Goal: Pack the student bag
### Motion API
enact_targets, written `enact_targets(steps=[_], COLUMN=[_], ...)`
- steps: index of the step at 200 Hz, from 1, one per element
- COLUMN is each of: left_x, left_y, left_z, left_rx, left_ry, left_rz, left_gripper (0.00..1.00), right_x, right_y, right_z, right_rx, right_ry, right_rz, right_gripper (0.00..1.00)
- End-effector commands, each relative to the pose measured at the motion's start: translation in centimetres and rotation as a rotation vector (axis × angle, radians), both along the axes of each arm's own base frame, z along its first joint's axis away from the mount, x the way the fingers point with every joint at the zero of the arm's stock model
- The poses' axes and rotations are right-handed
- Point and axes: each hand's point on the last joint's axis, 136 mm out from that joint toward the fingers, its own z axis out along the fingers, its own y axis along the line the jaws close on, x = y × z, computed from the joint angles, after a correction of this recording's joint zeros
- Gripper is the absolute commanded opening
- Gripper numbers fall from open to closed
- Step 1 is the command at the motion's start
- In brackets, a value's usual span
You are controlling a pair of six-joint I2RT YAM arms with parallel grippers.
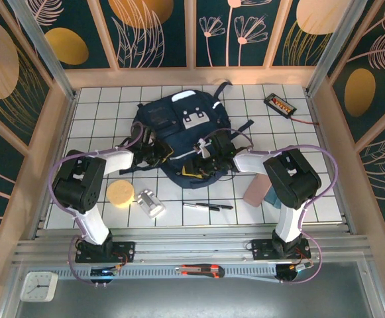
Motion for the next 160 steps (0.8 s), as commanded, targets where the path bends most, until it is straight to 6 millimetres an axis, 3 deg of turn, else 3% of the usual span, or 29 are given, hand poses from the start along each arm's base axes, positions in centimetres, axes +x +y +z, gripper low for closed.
enact_targets(steps=[1,16,19,35,61,75,82,111,130,137,160], left_x=[0.1,0.8,1.0,1.8,2.4,2.5,2.6,2.6,2.9,3.1,3.7], left_y=[-0.8,-1.3,-1.4,-2.0,-2.3,-2.2,-2.1,-1.4,-0.2,0.0,-0.2], left_z=[0.7,3.9,5.5,9.7,14.6,16.3,16.8,18.8,19.9,20.3,21.0], left_rx=[-0.068,-0.169,-0.197,-0.314,-0.460,-0.517,-0.534,-0.644,-0.694,-0.692,-0.654], left_ry=[-0.016,-0.077,-0.109,-0.186,-0.260,-0.287,-0.295,-0.336,-0.362,-0.372,-0.383], left_rz=[0.041,0.079,0.083,0.109,0.143,0.163,0.174,0.227,0.285,0.282,0.264], left_gripper=[0.00,0.00,0.00,0.00,0.00,0.00,0.00,0.00,0.00,0.00,0.00], right_x=[-0.6,-0.1,0.0,0.6,1.3,1.3,2.3,2.3,1.7,0.7,-1.0], right_y=[-1.0,-1.5,-1.6,-2.2,-2.4,-2.2,-3.1,-3.0,-3.1,-2.6,-2.6], right_z=[-1.1,0.2,0.5,1.9,3.9,4.7,5.1,7.2,8.1,8.2,7.2], right_rx=[-0.058,-0.048,-0.044,-0.020,0.033,0.051,0.056,0.113,0.077,0.036,-0.105], right_ry=[-0.003,-0.053,-0.062,-0.092,-0.116,-0.125,-0.134,-0.167,-0.257,-0.316,-0.519], right_rz=[-0.006,-0.021,-0.025,-0.044,-0.058,-0.053,-0.084,-0.078,-0.071,-0.040,0.001], right_gripper=[0.50,0.59,0.61,0.67,0.75,0.76,0.76,0.77,0.77,0.76,0.72])
